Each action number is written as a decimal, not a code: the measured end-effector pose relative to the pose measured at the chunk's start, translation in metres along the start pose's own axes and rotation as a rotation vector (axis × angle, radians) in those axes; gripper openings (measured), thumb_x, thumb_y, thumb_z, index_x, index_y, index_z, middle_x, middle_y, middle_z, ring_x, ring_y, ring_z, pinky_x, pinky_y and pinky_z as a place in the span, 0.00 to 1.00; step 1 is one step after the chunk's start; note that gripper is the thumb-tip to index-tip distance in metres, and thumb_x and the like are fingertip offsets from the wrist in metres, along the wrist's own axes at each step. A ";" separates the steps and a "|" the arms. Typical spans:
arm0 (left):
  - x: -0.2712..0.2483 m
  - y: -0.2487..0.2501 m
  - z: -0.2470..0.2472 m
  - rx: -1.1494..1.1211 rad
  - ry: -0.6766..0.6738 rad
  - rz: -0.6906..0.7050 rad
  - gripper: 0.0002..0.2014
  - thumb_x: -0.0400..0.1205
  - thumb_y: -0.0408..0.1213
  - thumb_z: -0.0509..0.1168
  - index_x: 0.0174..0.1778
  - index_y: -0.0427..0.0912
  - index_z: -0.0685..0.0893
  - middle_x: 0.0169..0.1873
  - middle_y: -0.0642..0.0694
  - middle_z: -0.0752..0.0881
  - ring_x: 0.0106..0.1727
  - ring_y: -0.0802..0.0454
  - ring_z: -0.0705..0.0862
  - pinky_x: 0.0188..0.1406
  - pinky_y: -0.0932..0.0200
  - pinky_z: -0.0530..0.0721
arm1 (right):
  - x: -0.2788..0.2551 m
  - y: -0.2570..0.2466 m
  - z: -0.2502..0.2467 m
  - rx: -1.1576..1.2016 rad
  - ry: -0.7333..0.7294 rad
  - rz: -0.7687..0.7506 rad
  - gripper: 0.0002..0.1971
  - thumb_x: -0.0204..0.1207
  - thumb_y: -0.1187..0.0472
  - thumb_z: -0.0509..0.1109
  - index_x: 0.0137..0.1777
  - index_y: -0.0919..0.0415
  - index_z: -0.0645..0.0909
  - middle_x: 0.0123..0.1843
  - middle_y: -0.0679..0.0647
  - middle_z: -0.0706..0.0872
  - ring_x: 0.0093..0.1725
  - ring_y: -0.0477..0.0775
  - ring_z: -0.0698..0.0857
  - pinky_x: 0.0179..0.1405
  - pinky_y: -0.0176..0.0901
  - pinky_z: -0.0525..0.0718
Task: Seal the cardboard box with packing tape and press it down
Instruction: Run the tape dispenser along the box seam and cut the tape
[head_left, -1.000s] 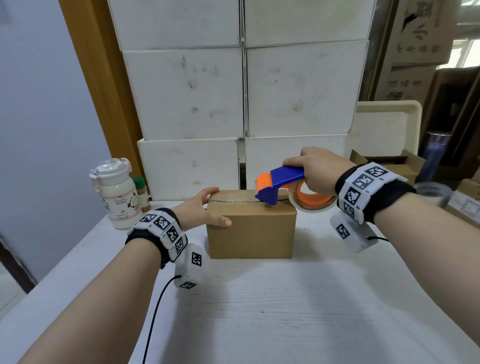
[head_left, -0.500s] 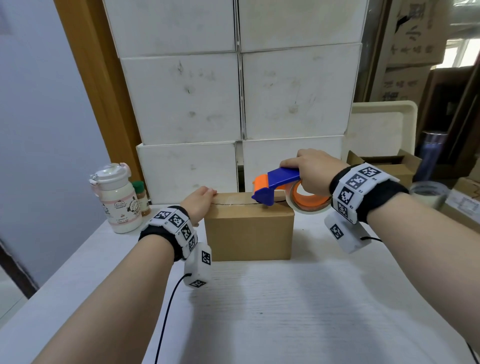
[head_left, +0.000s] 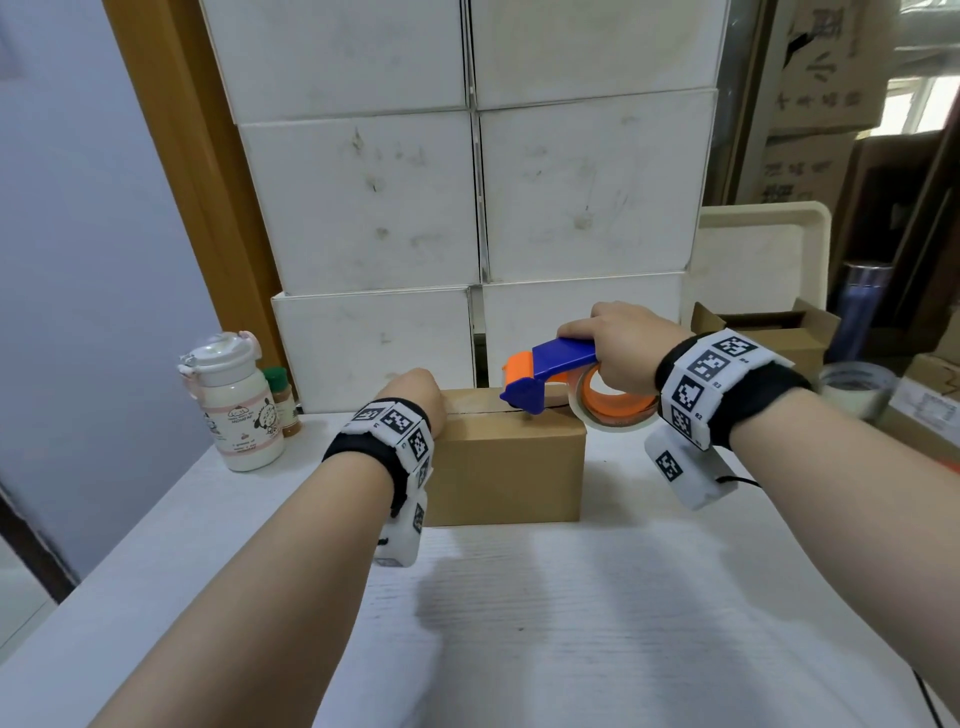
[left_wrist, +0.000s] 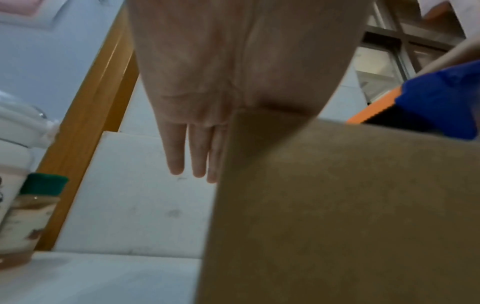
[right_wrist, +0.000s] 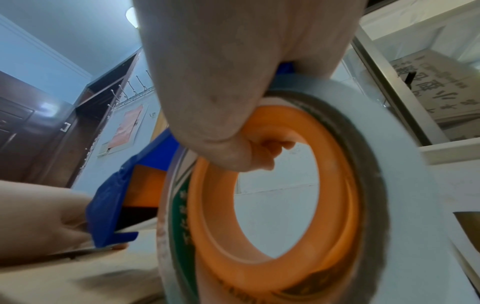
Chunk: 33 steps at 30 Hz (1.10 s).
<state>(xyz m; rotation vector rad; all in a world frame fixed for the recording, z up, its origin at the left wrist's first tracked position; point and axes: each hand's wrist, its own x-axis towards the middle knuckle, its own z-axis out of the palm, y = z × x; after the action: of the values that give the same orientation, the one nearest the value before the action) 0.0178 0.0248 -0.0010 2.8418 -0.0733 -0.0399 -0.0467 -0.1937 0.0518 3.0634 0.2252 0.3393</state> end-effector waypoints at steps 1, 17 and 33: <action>-0.002 0.003 0.000 0.047 -0.020 -0.014 0.16 0.85 0.30 0.55 0.67 0.32 0.78 0.66 0.36 0.82 0.67 0.41 0.81 0.65 0.54 0.78 | 0.000 0.000 0.000 0.002 0.001 -0.003 0.29 0.76 0.69 0.60 0.74 0.44 0.70 0.51 0.51 0.73 0.51 0.56 0.76 0.53 0.47 0.75; -0.002 0.000 0.010 0.336 0.019 0.144 0.15 0.81 0.30 0.53 0.56 0.40 0.83 0.54 0.41 0.84 0.51 0.41 0.82 0.45 0.57 0.74 | -0.003 -0.005 -0.002 -0.013 -0.019 0.002 0.28 0.76 0.69 0.60 0.73 0.45 0.70 0.52 0.52 0.75 0.51 0.55 0.75 0.51 0.46 0.75; -0.008 0.026 0.009 0.338 -0.058 0.086 0.11 0.85 0.33 0.56 0.55 0.43 0.82 0.59 0.42 0.83 0.61 0.43 0.83 0.63 0.52 0.78 | -0.002 -0.005 -0.002 -0.022 -0.017 -0.002 0.27 0.75 0.69 0.60 0.71 0.45 0.72 0.53 0.54 0.77 0.52 0.57 0.78 0.51 0.47 0.76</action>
<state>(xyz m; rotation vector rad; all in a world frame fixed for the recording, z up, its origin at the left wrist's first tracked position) 0.0085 -0.0023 -0.0022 3.1711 -0.2354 -0.1010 -0.0497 -0.1888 0.0530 3.0434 0.2224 0.3133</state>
